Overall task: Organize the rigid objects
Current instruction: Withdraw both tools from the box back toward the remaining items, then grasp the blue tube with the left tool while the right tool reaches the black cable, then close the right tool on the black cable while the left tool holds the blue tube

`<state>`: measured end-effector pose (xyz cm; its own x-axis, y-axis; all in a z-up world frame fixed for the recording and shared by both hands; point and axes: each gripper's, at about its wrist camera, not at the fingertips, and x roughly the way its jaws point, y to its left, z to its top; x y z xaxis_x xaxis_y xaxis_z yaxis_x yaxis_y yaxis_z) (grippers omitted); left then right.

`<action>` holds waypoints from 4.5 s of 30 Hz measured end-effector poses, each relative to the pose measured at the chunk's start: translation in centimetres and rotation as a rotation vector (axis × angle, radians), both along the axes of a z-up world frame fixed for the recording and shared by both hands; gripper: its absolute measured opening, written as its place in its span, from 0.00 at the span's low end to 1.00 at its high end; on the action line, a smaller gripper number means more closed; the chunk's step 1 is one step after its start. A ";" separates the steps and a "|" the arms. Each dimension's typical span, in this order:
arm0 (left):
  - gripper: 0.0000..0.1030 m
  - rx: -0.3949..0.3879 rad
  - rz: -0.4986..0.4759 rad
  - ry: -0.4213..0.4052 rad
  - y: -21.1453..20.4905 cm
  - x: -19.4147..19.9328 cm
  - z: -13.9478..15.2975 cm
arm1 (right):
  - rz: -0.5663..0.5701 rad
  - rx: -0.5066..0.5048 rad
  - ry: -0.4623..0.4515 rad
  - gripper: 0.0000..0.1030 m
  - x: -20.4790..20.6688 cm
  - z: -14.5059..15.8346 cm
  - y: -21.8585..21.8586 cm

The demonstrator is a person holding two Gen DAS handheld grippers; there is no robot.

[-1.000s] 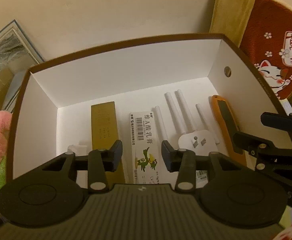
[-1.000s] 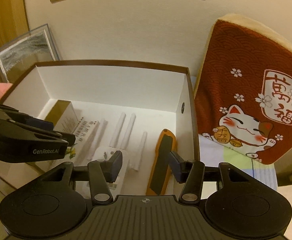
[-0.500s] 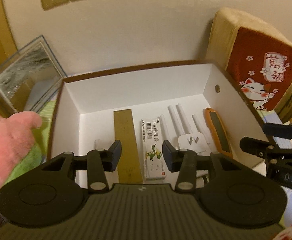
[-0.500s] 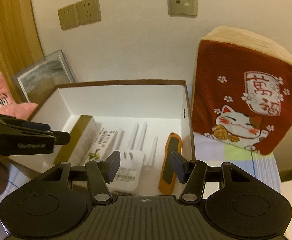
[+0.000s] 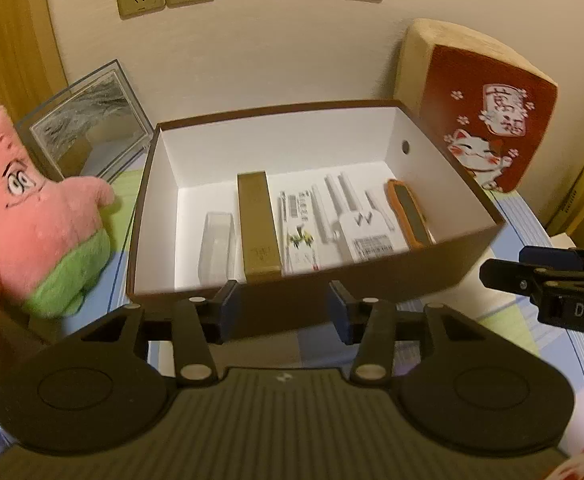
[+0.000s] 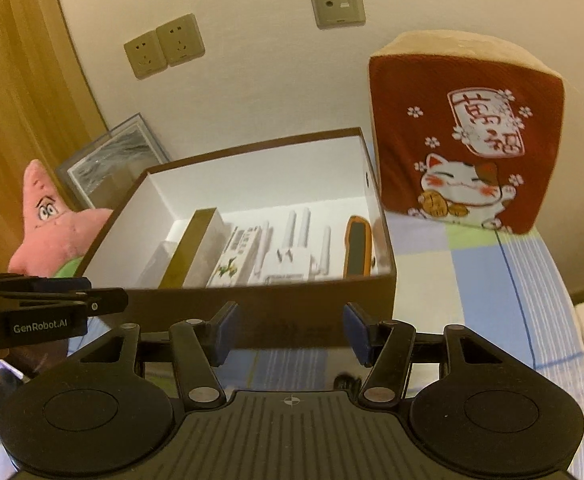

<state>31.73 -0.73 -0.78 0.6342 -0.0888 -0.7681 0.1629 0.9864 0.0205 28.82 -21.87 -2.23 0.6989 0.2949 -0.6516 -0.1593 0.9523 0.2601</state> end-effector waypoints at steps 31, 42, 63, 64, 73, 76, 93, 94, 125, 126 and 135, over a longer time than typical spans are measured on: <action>0.61 0.027 -0.050 0.053 0.2 -11.0 -1.8 | 0.046 -0.040 0.137 0.53 -10.3 -3.6 -0.2; 0.61 0.026 -0.011 0.122 1.2 -13.6 -4.6 | 0.098 -0.046 0.199 0.53 -11.5 -5.7 -0.1; 0.61 0.081 -0.057 0.146 1.3 -13.3 -9.1 | 0.104 -0.102 0.266 0.53 -11.0 -9.4 -0.1; 0.61 0.085 -0.062 0.141 1.3 -13.0 -9.3 | 0.102 -0.103 0.268 0.53 -10.9 -9.5 -0.2; 0.59 0.106 -0.106 0.143 1.1 -9.9 -10.9 | 0.067 -0.100 0.283 0.53 -10.1 -10.2 -1.1; 0.56 0.111 -0.129 0.146 0.7 -9.1 -11.5 | 0.060 -0.100 0.286 0.53 -9.8 -10.3 -1.3; 0.34 0.063 -0.053 0.145 1.4 -7.3 -12.2 | 0.050 -0.108 0.229 0.53 -6.7 -10.3 -1.7; 0.33 0.063 -0.021 0.142 1.8 -7.1 -12.1 | 0.050 -0.111 0.221 0.53 -6.5 -10.2 -1.7; 0.34 0.048 0.016 0.228 1.8 -8.1 -11.4 | 0.137 -0.206 0.121 0.17 -6.5 -12.1 0.7; 0.34 0.044 0.012 0.234 1.6 -8.6 -11.3 | 0.148 -0.205 0.125 0.17 -7.2 -12.0 1.0; 0.38 0.032 -0.014 0.244 0.8 -10.1 -11.2 | 0.185 -0.226 0.126 0.17 -9.7 -12.1 2.4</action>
<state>21.60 0.02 -11.98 0.4286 -0.0693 -0.9008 0.1807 0.9835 0.0103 19.08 -19.45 -14.37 0.5565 0.2472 -0.7932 -0.3148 0.9463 0.0740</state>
